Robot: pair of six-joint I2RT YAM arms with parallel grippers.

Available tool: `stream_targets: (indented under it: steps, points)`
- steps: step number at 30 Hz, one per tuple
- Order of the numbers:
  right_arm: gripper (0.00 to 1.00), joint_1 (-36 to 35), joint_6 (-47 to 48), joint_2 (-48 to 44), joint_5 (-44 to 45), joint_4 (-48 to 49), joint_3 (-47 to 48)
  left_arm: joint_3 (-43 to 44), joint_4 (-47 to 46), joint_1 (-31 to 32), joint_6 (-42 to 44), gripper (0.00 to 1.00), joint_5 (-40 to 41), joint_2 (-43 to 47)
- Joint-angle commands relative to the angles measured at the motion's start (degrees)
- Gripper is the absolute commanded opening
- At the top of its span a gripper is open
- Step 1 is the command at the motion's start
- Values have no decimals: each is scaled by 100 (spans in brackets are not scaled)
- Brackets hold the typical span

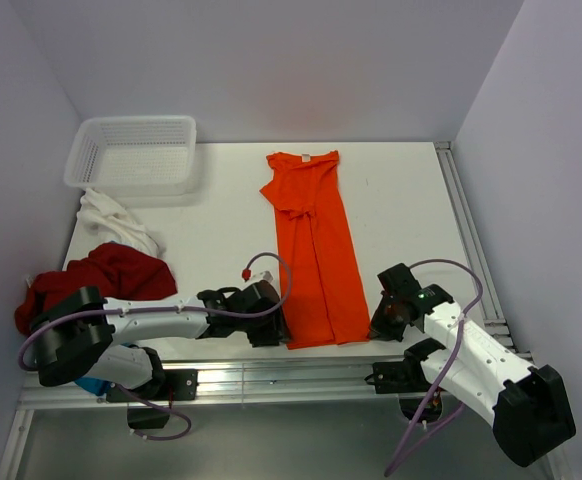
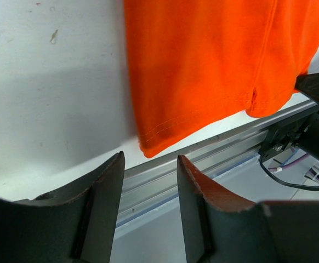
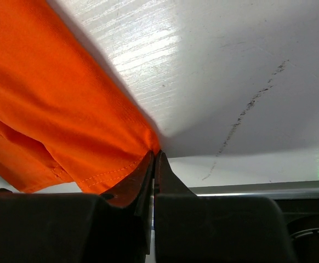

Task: Roll the t-shirts
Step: Fold the tshirt

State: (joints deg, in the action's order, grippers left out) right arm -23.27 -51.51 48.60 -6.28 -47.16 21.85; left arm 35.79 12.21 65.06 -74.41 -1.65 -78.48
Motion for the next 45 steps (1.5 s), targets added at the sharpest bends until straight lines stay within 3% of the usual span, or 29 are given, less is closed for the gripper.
stream_targets:
  steps: [1, 15, 18, 23, 33, 45]
  points:
    - [0, -38, -9, -61, 180, -13, 232, 60, 115, -19, 6, 48, -37, 8]
    - [0, -38, 167, -26, 154, -66, 364, 771, 370, -19, 252, 42, -151, -1003]
    - [0, -38, 211, -43, 189, -136, 390, 885, 405, -19, 313, 32, -178, -1143]
    - [0, -38, 264, -105, 207, -276, 505, 1000, 546, 51, 322, 1, -178, -1275]
    - [0, -38, 360, -106, 119, -654, 908, 683, 923, 7, 146, 0, -459, -581]
    - [0, -38, 554, 519, 48, -769, 1814, 1518, 1662, -423, 375, 0, -705, -423]
